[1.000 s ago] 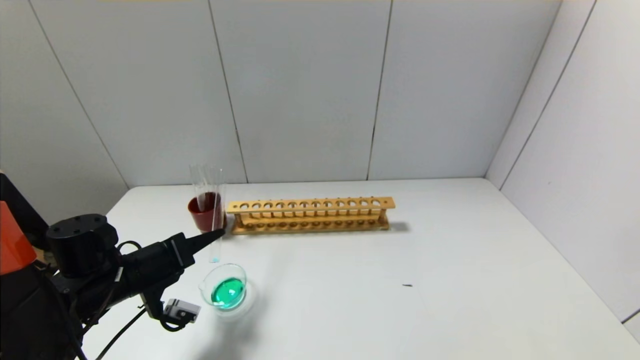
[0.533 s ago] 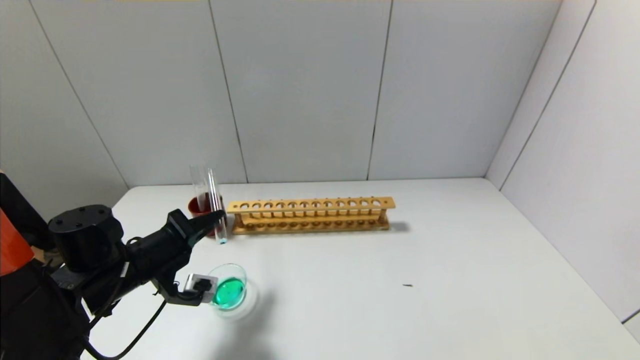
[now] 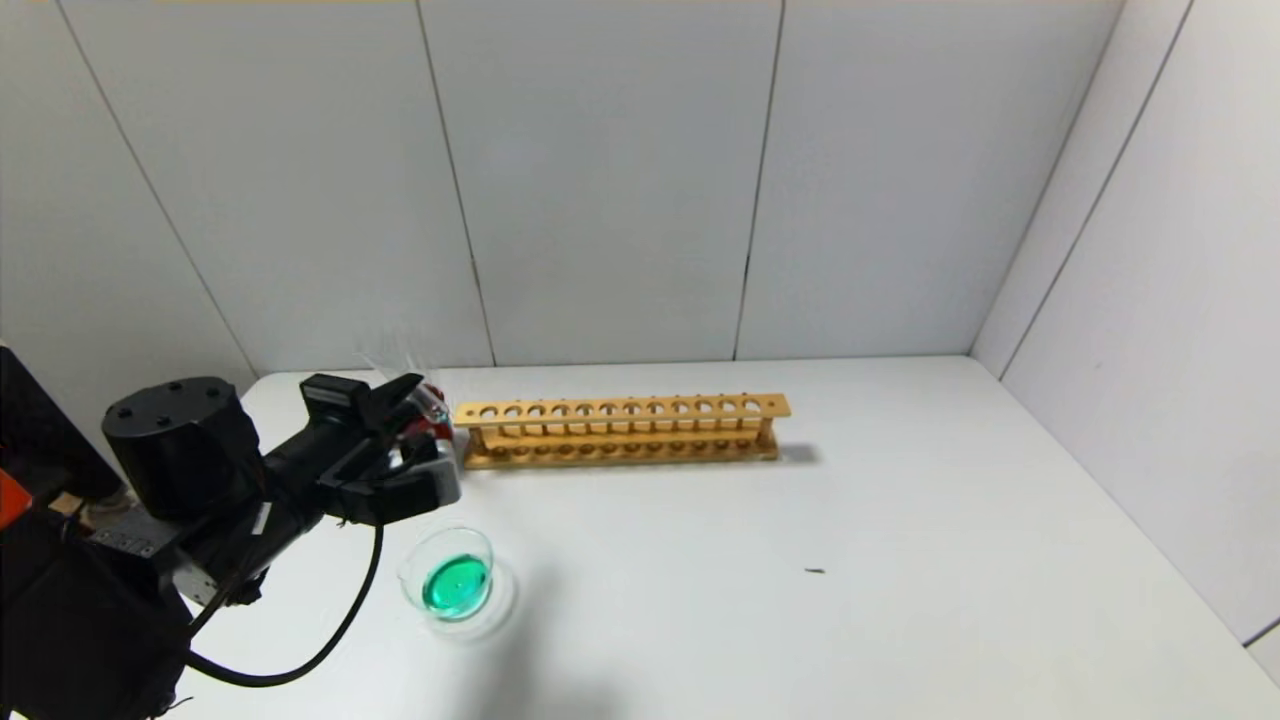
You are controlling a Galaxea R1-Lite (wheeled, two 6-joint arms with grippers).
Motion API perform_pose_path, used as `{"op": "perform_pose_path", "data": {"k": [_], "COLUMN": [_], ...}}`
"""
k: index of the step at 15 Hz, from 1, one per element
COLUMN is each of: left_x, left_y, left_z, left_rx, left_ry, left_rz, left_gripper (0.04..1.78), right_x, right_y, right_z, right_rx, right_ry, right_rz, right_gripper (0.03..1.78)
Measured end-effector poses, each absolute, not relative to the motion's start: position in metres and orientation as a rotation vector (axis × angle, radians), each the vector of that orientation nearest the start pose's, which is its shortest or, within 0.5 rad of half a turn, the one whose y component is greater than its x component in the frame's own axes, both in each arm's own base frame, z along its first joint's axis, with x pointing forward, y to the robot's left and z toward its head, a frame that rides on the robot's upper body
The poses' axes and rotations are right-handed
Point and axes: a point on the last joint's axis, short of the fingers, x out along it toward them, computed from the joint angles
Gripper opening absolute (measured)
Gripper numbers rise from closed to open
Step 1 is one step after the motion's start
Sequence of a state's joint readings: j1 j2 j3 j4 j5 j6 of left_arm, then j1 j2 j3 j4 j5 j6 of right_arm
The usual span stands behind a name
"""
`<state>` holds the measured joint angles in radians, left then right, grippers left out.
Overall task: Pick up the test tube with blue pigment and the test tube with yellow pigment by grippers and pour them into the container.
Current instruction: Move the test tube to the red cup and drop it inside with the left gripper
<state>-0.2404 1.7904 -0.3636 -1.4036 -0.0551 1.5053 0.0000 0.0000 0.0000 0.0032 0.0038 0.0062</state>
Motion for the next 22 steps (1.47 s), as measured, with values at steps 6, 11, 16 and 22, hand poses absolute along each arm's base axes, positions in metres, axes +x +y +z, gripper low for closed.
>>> {"op": "perform_pose_path", "data": {"k": [6, 11, 16, 22], "left_x": [0.248, 0.235, 0.231, 0.251], "left_y": [-0.096, -0.105, -0.099, -0.05], "left_z": [0.174, 0.2, 0.21, 0.225], "left_rx": [1.053, 0.747, 0.558, 0.333], "left_ry": [-0.107, -0.061, -0.045, -0.057], "left_rz": [-0.12, -0.109, -0.1, -0.023], "left_gripper": [0.3, 0.3, 0.3, 0.3], "right_x": [-0.023, -0.023, -0.023, -0.023], "right_y": [0.0, 0.0, 0.0, 0.0], "right_z": [0.075, 0.075, 0.075, 0.075], "right_rx": [0.006, 0.006, 0.006, 0.006], "right_ry": [0.003, 0.003, 0.003, 0.003], "right_rz": [0.003, 0.004, 0.004, 0.004], "right_gripper": [1.75, 1.75, 1.75, 1.75]}}
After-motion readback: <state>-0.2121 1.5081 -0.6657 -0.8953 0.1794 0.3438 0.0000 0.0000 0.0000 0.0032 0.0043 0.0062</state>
